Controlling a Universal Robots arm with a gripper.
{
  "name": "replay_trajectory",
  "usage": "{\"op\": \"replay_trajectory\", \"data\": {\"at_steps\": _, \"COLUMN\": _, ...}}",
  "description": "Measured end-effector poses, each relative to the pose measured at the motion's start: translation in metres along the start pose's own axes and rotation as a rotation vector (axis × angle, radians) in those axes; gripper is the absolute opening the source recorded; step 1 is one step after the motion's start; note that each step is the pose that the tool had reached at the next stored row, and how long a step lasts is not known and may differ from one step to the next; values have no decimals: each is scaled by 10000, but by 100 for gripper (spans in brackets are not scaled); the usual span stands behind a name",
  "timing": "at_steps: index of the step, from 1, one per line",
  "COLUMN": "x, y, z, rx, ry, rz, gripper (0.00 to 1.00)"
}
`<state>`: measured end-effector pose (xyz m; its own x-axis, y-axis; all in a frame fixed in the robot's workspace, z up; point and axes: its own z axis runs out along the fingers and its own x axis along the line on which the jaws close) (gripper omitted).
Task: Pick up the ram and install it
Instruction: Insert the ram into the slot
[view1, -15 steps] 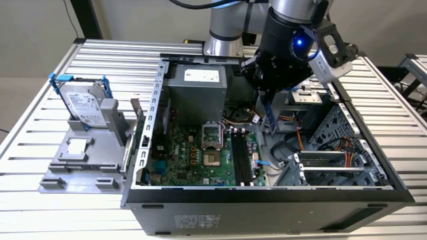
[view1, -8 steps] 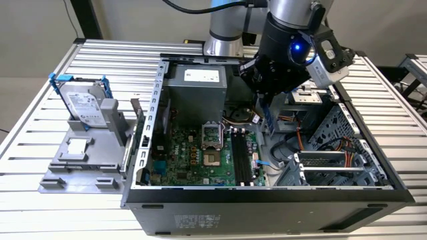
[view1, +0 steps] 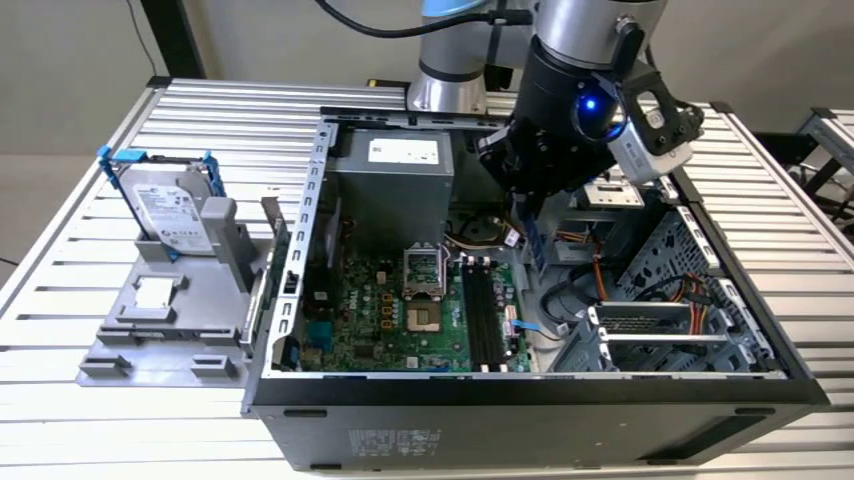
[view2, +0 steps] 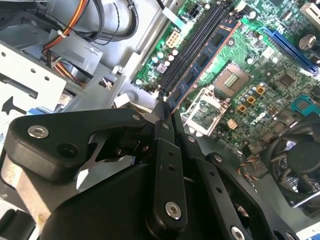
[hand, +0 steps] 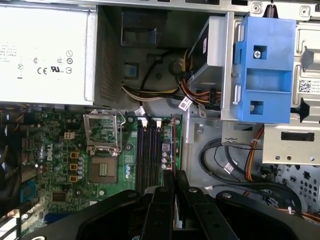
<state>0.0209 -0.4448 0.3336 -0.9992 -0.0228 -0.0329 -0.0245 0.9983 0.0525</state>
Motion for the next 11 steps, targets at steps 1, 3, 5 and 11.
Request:
{"op": "replay_trajectory", "data": {"at_steps": 1, "x": 0, "y": 0, "z": 9, "rx": 0, "ry": 0, "rz": 0, "gripper": 0}}
{"op": "replay_trajectory", "data": {"at_steps": 3, "x": 1, "y": -1, "z": 27, "rx": 8, "ry": 13, "rz": 1, "gripper": 0}}
{"op": "replay_trajectory", "data": {"at_steps": 5, "x": 2, "y": -2, "z": 45, "rx": 12, "ry": 19, "rz": 1, "gripper": 0}}
{"op": "replay_trajectory", "data": {"at_steps": 11, "x": 4, "y": -5, "z": 104, "rx": 12, "ry": 20, "rz": 1, "gripper": 0}}
